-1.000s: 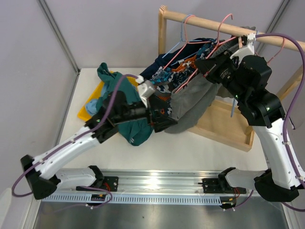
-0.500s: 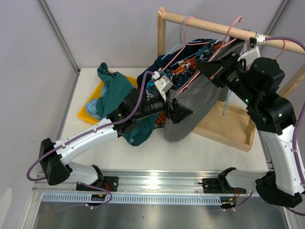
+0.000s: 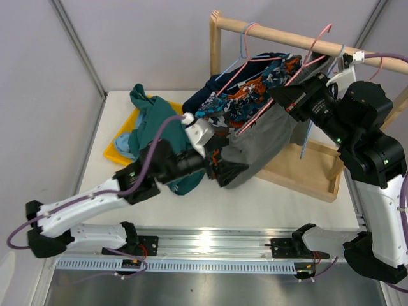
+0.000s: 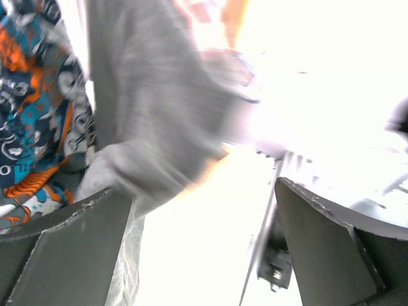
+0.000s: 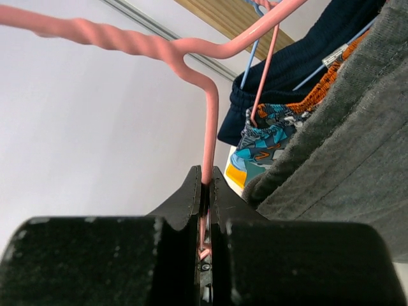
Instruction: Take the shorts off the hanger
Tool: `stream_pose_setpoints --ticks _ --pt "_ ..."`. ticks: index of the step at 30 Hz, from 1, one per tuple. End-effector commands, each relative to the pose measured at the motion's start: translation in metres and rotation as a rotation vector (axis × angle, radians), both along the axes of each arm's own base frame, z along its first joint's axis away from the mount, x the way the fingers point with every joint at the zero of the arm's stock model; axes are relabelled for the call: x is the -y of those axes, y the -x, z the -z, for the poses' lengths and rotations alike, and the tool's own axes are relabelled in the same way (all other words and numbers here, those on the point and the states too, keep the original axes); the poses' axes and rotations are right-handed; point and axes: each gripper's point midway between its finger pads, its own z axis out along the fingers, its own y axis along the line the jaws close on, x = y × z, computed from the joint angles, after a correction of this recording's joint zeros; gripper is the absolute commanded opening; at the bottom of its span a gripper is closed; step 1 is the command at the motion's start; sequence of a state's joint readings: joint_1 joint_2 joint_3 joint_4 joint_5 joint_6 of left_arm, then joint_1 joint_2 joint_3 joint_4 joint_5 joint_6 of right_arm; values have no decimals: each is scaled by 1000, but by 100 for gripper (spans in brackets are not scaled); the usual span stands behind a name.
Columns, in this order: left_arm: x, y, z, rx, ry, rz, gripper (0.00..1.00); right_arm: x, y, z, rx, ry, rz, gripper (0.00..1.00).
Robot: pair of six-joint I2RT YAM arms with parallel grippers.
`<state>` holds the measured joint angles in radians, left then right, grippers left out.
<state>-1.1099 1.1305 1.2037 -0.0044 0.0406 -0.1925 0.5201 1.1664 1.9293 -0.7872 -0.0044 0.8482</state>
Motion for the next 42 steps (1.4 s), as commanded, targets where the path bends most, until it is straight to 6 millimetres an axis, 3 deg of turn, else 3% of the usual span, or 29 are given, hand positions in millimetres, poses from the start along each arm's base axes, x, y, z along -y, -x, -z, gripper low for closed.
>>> stream_pose_setpoints --ticks 1,4,7,10,12,13,14,15,19,20,22,23,24,26,27,30,33,38,40,42 --pt "-47 11 -15 78 15 -126 99 10 29 -59 211 -56 -29 0" --pt "-63 4 -8 107 -12 -189 99 10 28 -60 211 -62 -30 0" --pt "-63 2 -3 130 -39 -196 99 10 28 -61 213 -65 -27 0" --pt "-44 3 0 142 -42 -146 99 9 27 -62 211 -70 -30 0" --pt "-24 0 12 139 -73 -115 99 9 28 -62 211 -74 -33 0" --pt "-17 -2 6 150 -53 -113 99 9 28 -61 208 -73 -34 0" --pt "-3 -5 20 143 -89 -99 99 9 28 -62 208 -75 -35 0" --pt "3 -9 15 156 -79 -101 99 10 30 -63 212 -78 -35 0" --pt "29 -28 24 179 -112 -120 99 12 34 -66 216 -74 -35 0" --pt "33 -34 26 180 -119 -139 97 13 35 -66 216 -74 -35 0" --pt "39 -47 21 195 -116 -185 74 15 39 -68 219 -73 -34 0" --pt "38 -52 16 201 -110 -214 62 16 40 -68 220 -71 -31 0" --pt "36 -59 17 197 -115 -256 38 17 40 -67 218 -68 -28 0" --pt "30 -62 7 202 -96 -290 6 18 41 -67 218 -64 -25 0" --pt "23 -63 0 192 -74 -312 0 19 41 -67 218 -62 -23 0" --pt "11 -55 1 161 -53 -315 0 20 41 -69 222 -63 -20 0" --pt "-12 -30 1 125 -9 -302 0 19 39 -71 225 -61 -15 0" --pt "-48 20 41 35 20 -245 0 18 32 -72 226 -59 -2 0" --pt "-58 36 45 7 35 -224 0 17 28 -72 223 -62 0 0" --pt "-61 40 67 -12 -5 -228 0 16 24 -72 220 -64 3 0"
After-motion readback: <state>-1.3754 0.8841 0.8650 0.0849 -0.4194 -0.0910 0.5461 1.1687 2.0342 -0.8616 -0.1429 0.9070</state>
